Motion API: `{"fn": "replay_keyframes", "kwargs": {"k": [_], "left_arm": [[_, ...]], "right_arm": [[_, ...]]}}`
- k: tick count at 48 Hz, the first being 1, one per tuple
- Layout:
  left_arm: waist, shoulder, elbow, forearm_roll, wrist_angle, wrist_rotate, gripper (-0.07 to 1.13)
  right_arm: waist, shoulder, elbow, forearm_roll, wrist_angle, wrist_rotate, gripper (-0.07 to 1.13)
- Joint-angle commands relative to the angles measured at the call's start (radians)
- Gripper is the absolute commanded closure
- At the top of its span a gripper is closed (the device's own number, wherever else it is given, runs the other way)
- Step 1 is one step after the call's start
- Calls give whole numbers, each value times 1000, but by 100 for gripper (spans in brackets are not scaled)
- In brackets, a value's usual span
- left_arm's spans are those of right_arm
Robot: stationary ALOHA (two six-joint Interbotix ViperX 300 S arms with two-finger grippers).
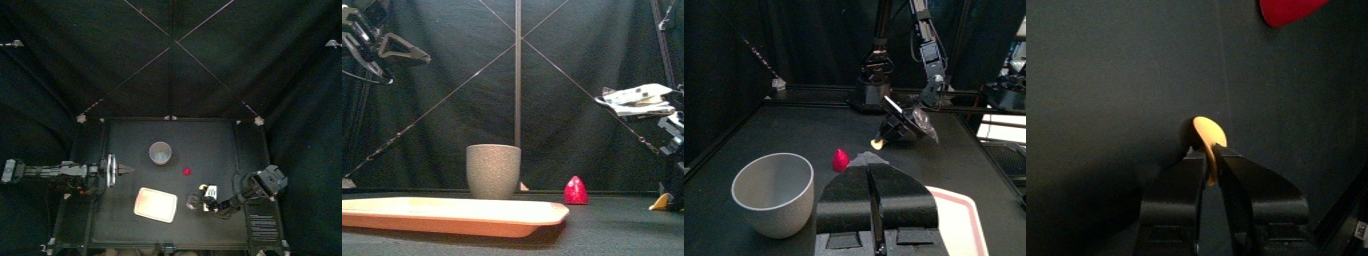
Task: Pick the chip then place it on the pink plate
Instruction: Place chip on the pink plate
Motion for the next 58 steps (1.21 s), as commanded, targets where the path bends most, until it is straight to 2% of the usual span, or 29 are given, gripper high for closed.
{"fn": "replay_keyframes", "kwargs": {"k": [1, 15, 28, 38, 47, 58], "left_arm": [[2, 0, -12, 0, -5, -2, 99], [2, 0, -9, 0, -5, -2, 99], [2, 2, -9, 0, -5, -2, 99], [2, 2, -8, 0, -5, 2, 99], [2, 0, -8, 2, -5, 2, 99], [2, 0, 2, 0, -5, 2, 99]], "right_arm": [[-15, 9, 5, 8, -31, 2, 50], [-8, -52, -66, -8, 20, -3, 61], [-8, -72, -270, -132, 18, -2, 61], [-21, 20, -397, -219, -189, 6, 61], [-100, 92, -462, -282, -480, 14, 61], [-190, 149, -497, -325, -526, 5, 60]]}}
